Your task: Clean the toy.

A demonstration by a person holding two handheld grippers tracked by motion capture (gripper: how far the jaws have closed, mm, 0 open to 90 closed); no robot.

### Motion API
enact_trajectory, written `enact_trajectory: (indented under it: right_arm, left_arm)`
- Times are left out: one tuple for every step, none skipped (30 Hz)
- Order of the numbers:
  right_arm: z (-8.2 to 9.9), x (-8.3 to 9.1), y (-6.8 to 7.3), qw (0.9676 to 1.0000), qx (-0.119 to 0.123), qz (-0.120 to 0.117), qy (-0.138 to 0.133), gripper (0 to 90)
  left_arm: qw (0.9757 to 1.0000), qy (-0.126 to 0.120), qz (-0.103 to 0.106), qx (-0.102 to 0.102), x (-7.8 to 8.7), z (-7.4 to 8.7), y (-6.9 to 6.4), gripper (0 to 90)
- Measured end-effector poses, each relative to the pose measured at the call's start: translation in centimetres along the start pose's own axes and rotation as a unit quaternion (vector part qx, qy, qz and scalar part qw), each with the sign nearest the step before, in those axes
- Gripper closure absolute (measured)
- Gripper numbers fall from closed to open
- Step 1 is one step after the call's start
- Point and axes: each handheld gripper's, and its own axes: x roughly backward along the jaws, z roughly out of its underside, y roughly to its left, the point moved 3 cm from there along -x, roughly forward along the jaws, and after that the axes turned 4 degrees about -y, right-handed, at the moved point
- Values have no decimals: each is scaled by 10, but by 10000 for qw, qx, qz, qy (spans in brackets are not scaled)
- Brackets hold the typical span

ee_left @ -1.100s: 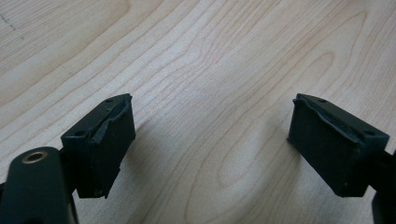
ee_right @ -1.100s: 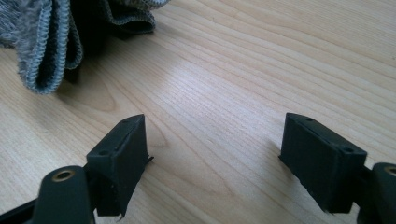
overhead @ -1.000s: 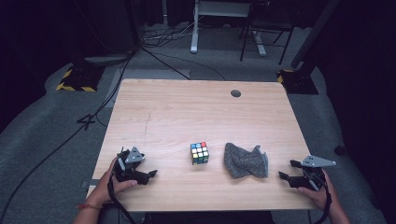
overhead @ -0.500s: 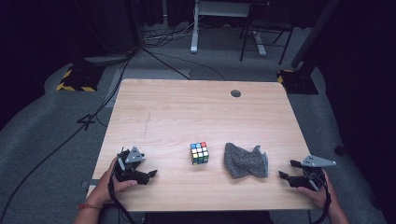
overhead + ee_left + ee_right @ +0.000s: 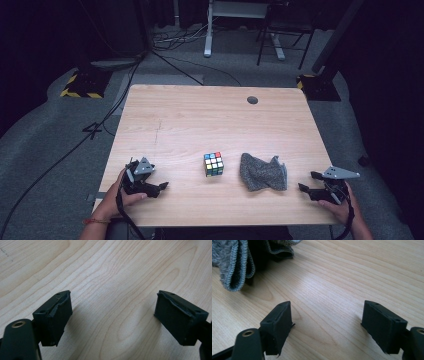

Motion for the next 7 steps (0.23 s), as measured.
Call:
enact_trajectory:
  right_arm:
    - [0,0,0,10000,-1,-2,-1,242]
    - [0,0,0,10000,-2,-2,-2,241]
    - [0,0,0,10000,-3,-2,-1,242]
    - [0,0,0,10000,-3,-2,-1,242]
    - [0,0,0,10000,-3,-2,0,241]
    - [0,0,0,10000,-2,-2,-2,241]
    - [0,0,0,10000,-2,-1,-1,242]
  left_arm:
    - [10000,-2,-2,-2,0,0,0,149]
    - [10000,2,1,-2,0,0,0,150]
    - [10000,1,-1,-3,0,0,0,149]
    - [10000,1,-2,-4,0,0,0,149]
    - [10000,-9,2,0,0,0,0,149]
    - [10000,-6,3,0,0,0,0,149]
    - [10000,2,0,-4,0,0,0,149]
